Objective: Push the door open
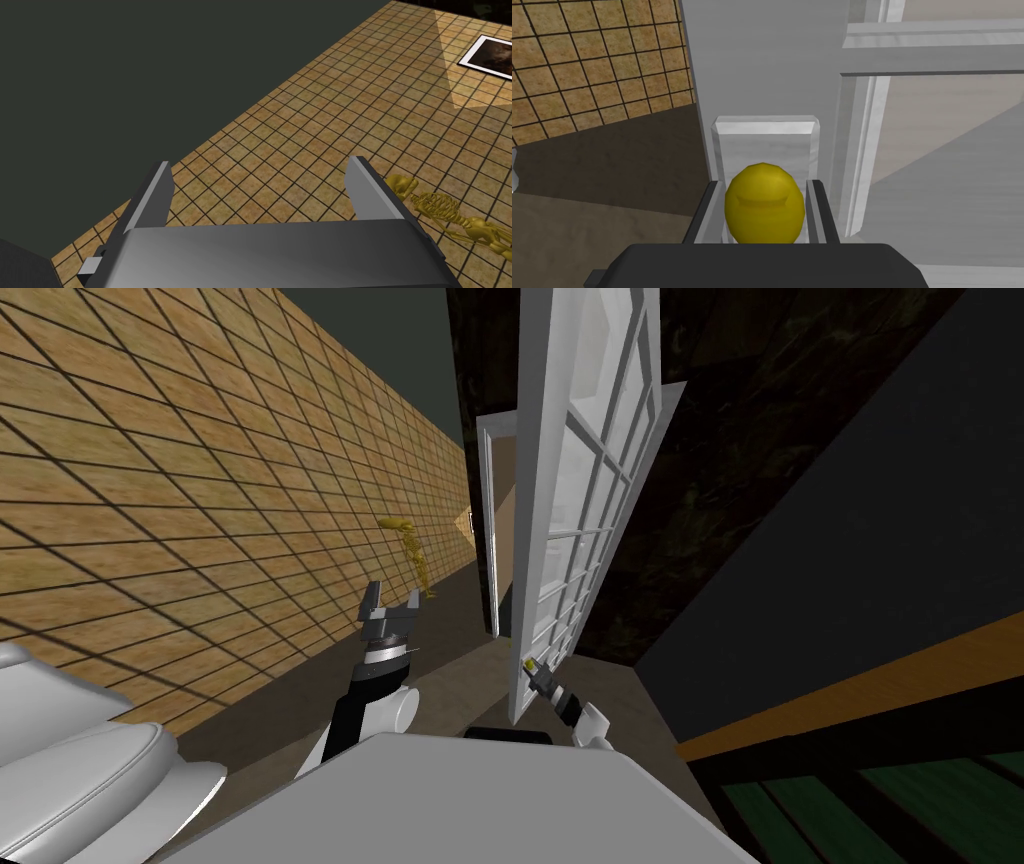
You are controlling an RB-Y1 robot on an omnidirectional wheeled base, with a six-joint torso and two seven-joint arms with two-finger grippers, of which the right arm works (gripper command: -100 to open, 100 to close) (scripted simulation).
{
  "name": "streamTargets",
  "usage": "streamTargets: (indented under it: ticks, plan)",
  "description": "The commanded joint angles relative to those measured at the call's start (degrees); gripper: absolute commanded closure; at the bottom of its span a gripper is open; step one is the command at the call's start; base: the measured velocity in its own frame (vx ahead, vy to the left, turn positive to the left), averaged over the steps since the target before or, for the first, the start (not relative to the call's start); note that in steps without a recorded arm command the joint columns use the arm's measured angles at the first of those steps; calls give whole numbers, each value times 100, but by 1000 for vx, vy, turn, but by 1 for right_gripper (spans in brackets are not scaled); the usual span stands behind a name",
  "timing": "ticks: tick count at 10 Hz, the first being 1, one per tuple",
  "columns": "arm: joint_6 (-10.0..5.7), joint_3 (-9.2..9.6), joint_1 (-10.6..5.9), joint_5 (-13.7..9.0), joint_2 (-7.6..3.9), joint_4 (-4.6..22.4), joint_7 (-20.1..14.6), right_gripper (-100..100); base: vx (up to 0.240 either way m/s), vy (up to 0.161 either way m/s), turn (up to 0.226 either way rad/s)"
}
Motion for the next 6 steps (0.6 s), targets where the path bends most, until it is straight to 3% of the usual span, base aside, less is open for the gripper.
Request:
streamTargets:
  ticks: [1,6]
  plan:
    - [95,58,2,53,-69,1,-37,100,-90,-168,52]
    - [321,220,6,196,-138,11,-122,100,-81,-166,37]
